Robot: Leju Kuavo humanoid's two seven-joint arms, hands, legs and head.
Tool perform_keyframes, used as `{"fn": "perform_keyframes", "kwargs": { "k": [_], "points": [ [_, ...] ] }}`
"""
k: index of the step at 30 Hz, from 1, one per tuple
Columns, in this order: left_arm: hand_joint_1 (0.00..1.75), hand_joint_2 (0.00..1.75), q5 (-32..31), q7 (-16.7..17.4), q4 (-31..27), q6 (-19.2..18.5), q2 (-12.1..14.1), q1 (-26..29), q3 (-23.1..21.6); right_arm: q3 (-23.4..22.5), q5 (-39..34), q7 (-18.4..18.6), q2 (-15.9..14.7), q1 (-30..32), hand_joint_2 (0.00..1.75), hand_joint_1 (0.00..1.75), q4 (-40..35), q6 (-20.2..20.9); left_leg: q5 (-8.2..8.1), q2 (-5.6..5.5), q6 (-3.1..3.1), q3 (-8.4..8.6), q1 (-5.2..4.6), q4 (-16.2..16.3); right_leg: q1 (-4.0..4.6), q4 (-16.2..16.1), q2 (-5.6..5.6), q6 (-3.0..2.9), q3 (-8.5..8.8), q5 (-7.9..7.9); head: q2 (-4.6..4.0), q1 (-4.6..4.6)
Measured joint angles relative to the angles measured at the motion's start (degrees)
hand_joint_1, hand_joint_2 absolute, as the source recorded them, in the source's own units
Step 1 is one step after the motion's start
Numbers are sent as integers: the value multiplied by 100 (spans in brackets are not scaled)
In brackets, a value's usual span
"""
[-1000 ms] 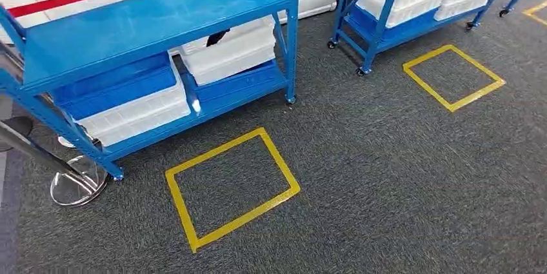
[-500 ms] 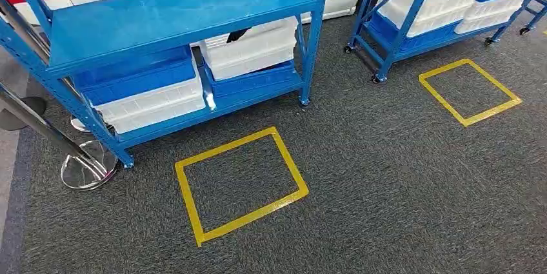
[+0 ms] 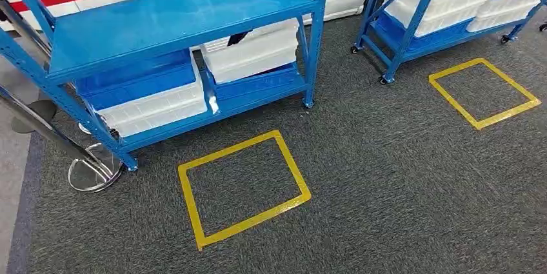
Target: Take the parts from the cabinet and place them on the table.
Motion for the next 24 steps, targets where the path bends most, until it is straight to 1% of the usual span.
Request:
{"fn": "perform_keyframes", "kwargs": {
  "k": [1,2,3,4,5,6,7,8,9,10,11,12,13,14,15,19,20,21,22,23,24],
  "points": [
    [0,0,-2,0,0,0,-2,15,0,-2,0,0,0,0,0,0,0,-2,-31,0,0,-216,0,305,9,1,1,0,40,-38,2,-2],
    [0,0,-2,0,0,-2,-4,28,0,-4,0,0,-2,4,0,0,0,0,99,1,10,-296,0,321,15,1,1,3,95,-79,2,-2],
    [0,0,-2,0,0,-13,-7,37,0,-7,-15,0,-2,8,0,0,0,4,371,1,34,-253,-1,69,25,0,2,11,166,-131,2,0],
    [0,0,-2,0,0,-18,-7,40,0,-13,-33,0,-2,8,0,0,0,11,720,7,74,-103,-6,-380,34,-1,0,18,250,-186,2,-9],
    [0,0,-2,0,0,-20,-4,42,0,-31,-46,0,-2,8,0,0,0,33,1048,16,131,65,-21,-874,47,-3,-6,30,328,-243,2,-7],
    [0,0,-2,0,0,-24,2,53,0,-48,-52,0,2,37,0,0,0,64,1124,51,206,183,-61,-1162,29,-15,-12,41,369,-291,2,-2],
    [0,0,-2,0,0,-35,-2,48,0,-50,-63,-7,7,18,0,0,0,96,1037,63,229,265,-94,-1285,66,-4,-4,93,378,-341,2,26],
    [0,0,-2,0,0,-37,-2,34,0,-52,-70,-7,7,6,0,0,0,109,969,62,244,288,-108,-1302,40,-33,-9,130,385,-358,2,24],
    [0,0,-2,-4,0,-39,-2,39,0,-52,-79,-11,7,5,0,0,0,114,939,42,283,300,-123,-1381,29,12,-24,169,450,-326,2,31],
    [0,0,-4,-4,0,-39,-2,45,0,-55,-83,-15,7,0,0,0,0,127,912,27,319,342,-117,-1416,27,33,-34,213,470,-280,2,17],
    [0,0,-7,-7,0,-39,-2,37,-2,-55,-83,-15,2,-24,0,0,0,129,899,-12,359,533,-93,-1501,30,137,-49,243,465,-276,4,11],
    [0,0,-9,-13,0,-39,-4,48,-9,-55,-85,-20,0,-19,0,0,0,129,861,5,402,646,-76,-1562,11,344,-20,245,416,-291,2,44],
    [0,0,-9,-13,0,-42,-2,44,-9,-55,-85,-20,0,-23,0,0,0,137,835,5,435,708,-71,-1581,14,654,1,265,202,-367,0,87],
    [0,0,-9,-13,0,-42,-4,36,-9,-55,-85,-22,-2,-40,0,0,0,138,782,1,448,745,-70,-1582,-1,1084,20,301,-136,-515,2,96],
    [0,0,-13,-13,0,-48,-9,30,-11,-57,-85,-22,-6,-40,0,0,0,131,738,-7,446,791,-70,-1582,-18,1419,23,327,-428,-685,2,94],
    [0,0,-13,-13,0,-48,-9,30,-11,-57,-85,-22,-7,-39,0,0,0,131,732,-8,445,797,-70,-1582,-19,1455,23,330,-462,-704,2,87],
    [0,0,-13,-13,0,-48,-11,31,-11,-57,-85,-20,-9,-37,0,0,-2,131,721,-9,443,806,-70,-1582,-21,1506,24,335,-512,-733,2,83],
    [0,0,-11,-15,0,-48,-15,33,-13,-57,-85,-20,-22,-30,0,0,-2,131,678,-19,435,845,-69,-1582,-23,1662,24,358,-693,-821,2,94],
    [0,0,-13,-13,0,-48,-15,36,-11,-57,-85,-20,-22,-28,0,0,-2,131,661,-24,430,865,-67,-1581,-24,1699,24,367,-757,-838,2,101],
    [0,0,-17,-15,0,-50,-26,66,-13,-61,-72,-9,-37,11,0,0,-2,146,479,-72,371,1113,-35,-1580,-32,1252,23,379,-892,-553,2,98],
    [0,0,-24,-13,0,-52,-37,51,-15,-68,-31,-2,-55,75,0,0,0,184,207,-74,274,1339,-41,-1523,-16,275,16,326,-835,608,2,131]
  ]
}}
